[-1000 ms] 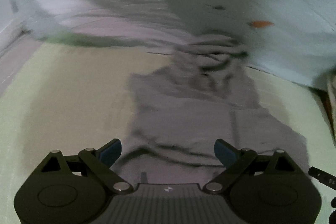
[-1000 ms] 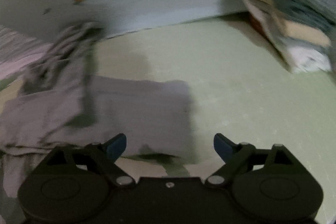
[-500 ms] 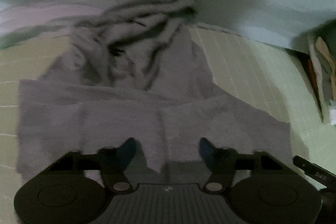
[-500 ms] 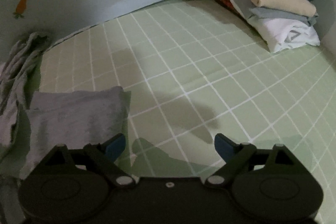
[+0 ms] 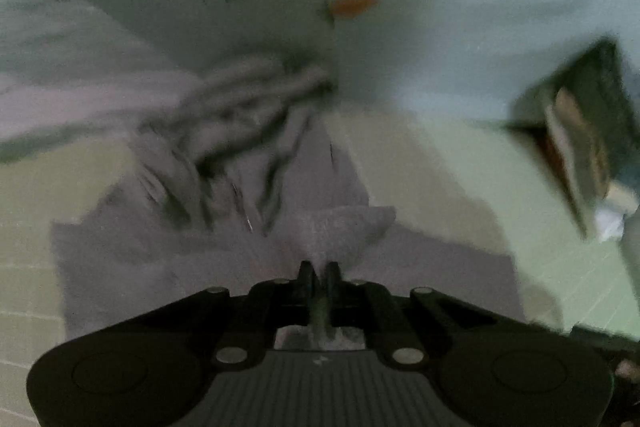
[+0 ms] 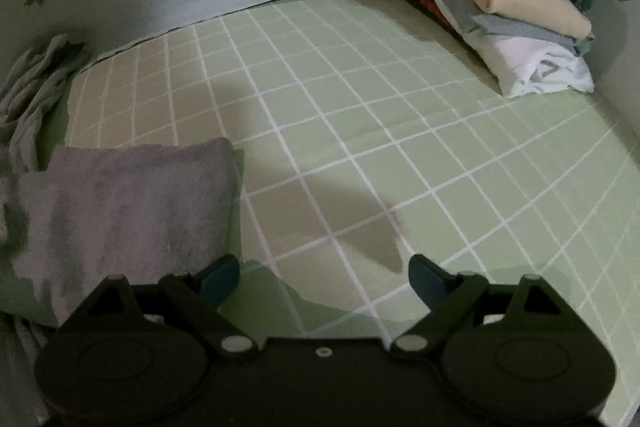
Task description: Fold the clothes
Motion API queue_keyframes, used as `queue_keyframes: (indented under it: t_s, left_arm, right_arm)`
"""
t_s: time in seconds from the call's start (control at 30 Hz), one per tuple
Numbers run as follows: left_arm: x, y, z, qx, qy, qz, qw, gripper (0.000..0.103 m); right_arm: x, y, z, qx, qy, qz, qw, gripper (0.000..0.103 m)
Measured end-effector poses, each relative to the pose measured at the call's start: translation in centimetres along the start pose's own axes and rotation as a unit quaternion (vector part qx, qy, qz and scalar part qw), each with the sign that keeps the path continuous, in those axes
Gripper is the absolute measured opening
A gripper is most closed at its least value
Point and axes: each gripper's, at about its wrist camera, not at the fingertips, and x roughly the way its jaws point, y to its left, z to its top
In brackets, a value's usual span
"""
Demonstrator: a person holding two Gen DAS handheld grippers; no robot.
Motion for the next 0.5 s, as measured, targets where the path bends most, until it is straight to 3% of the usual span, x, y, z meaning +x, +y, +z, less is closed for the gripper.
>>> queue_keyframes:
  t_s: [0.13,0.27,0.4,0.5]
  left_arm:
    - [-6.0,2.4,1.1,-0.02,-0.076,0.01,0.9969,0.007]
    - [-11.5,7.8,1.1,-0.087,-0.136,0.037,0.9862,0.007]
    - [-15.0,14.7,-0.4,-0.149,-0.175,0.106,0.9674,0.007]
    - [-15.4,20.3,-2.6,-0.22,-0.173,0.16,0.9467,0.009]
  right_arm:
    - [-0.9,1.3,-0.2,-0.019,-0.005,-0.001,1.0,0.092]
    - [-1.8,3.1,-0.6,-0.054,-0.008,0.002,0.998,0.092]
    - [-2.4,5.2,-1.2,-0.087,-0.003,0.009,0.996,0.092]
    - [-2.7,6.8,-1.4,-0.108,-0.001,0.011,0.994,0.092]
